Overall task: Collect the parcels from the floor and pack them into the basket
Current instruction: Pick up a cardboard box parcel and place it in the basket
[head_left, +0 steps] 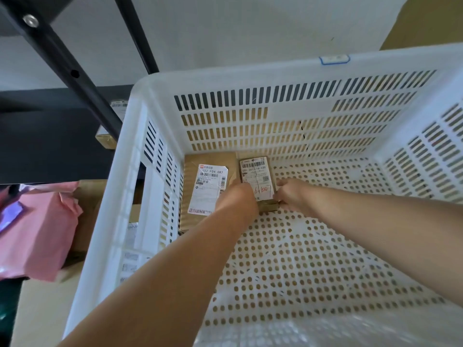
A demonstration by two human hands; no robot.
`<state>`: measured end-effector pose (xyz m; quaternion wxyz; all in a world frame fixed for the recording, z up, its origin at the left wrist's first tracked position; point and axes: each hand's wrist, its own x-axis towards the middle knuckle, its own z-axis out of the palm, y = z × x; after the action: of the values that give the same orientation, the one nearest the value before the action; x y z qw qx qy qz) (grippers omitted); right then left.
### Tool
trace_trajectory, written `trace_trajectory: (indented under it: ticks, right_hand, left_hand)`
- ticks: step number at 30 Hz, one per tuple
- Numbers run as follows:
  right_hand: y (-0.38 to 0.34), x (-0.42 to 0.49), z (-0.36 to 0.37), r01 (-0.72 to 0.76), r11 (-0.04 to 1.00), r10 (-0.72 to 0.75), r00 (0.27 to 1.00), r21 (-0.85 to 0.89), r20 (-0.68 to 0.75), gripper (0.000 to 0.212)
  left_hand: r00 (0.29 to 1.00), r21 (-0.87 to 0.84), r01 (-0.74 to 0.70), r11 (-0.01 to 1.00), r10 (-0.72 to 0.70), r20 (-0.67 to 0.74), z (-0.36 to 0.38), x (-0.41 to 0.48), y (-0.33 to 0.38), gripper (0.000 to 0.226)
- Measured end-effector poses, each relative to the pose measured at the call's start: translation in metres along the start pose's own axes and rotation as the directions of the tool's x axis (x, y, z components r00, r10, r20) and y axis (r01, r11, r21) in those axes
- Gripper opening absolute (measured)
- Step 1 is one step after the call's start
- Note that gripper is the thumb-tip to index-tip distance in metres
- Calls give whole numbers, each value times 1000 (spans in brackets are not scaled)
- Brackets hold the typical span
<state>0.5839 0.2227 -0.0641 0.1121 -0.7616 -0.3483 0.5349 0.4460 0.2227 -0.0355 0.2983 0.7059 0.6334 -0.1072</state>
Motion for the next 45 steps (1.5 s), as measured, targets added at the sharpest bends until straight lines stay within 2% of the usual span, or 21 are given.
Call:
trace_trajectory:
  ticks: [4, 5, 7, 9, 11, 13, 16, 18, 21, 23, 25, 28, 30, 34, 36, 38, 41, 45]
  right_hand:
    - [-3, -7, 3, 0, 994, 10, 996, -106, 88, 47]
    - [-5, -9, 2, 1, 977, 14, 998, -214, 68, 46]
    - [-13, -15, 0, 58, 908, -71, 997, -415, -16, 42]
    - [-22, -20, -4, 76, 862, -112, 993, -501, -42, 43]
    - [-31, -30, -10, 88, 840, -121, 992, -536, -27, 51]
    - [-40, -40, -21, 179, 830, -196, 980, -528, 24, 53]
    - [-53, -66, -38, 253, 803, -285, 958, -540, 24, 43]
    - [-64, -85, -47, 274, 824, -307, 952, -496, 16, 34]
    - [-85, -125, -50, 314, 919, -321, 947, -238, 8, 29]
    - [-95, -158, -44, 366, 916, -369, 929, -168, 9, 30]
    - [-102, -191, -33, 429, 878, -434, 901, -212, 27, 30]
    - [-110, -236, -9, 497, 798, -527, 850, -340, 5, 29]
    - [-116, -264, 14, 542, 782, -575, 818, -307, -21, 28]
    - [-131, -304, 72, 624, 775, -632, 770, -102, -91, 26]
    - [-136, -317, 110, 642, 767, -638, 763, 1, -98, 30]
    - [-138, -328, 153, 640, 764, -635, 768, 81, -88, 32]
    - [-135, -332, 211, 605, 779, -604, 794, 163, -64, 31]
    - [-105, -313, 281, 491, 854, -505, 862, 169, 48, 26]
  left_hand:
    - [999, -17, -34, 999, 33, -34, 1, 0, -3, 40]
    - [998, -10, -65, 998, 65, -24, -2, -1, -4, 39]
    - [992, 9, -124, 992, 124, -22, -8, -2, -6, 34]
    - [991, 24, -125, 992, 126, -44, -16, -7, -8, 32]
    - [991, -21, -107, 994, 105, -84, -25, -18, -12, 34]
    - [987, -89, -94, 992, 81, -136, -35, -29, -16, 33]
    - [972, -209, -102, 973, 53, -227, -56, -53, -20, 31]
    - [946, -245, -169, 955, 87, -313, -75, -69, -20, 35]
    - [872, -268, -280, 922, 128, -472, -103, -102, -29, 35]
    - [809, -264, -312, 913, 109, -577, -119, -126, -46, 35]
    - [767, -260, -291, 921, 62, -639, -128, -149, -72, 33]
    - [741, -260, -219, 940, -14, -671, -131, -182, -117, 34]
    - [732, -266, -167, 949, -62, -679, -127, -207, -148, 34]
    - [730, -356, -34, 934, -220, -647, -115, -236, -195, 30]
    - [725, -428, -21, 904, -281, -628, -105, -248, -216, 23]
    - [727, -486, -7, 874, -329, -603, -92, -260, -241, 28]
    - [701, -514, 107, 851, -431, -568, -71, -272, -281, 34]
    - [717, -586, 260, 767, -560, -415, -46, -271, -318, 44]
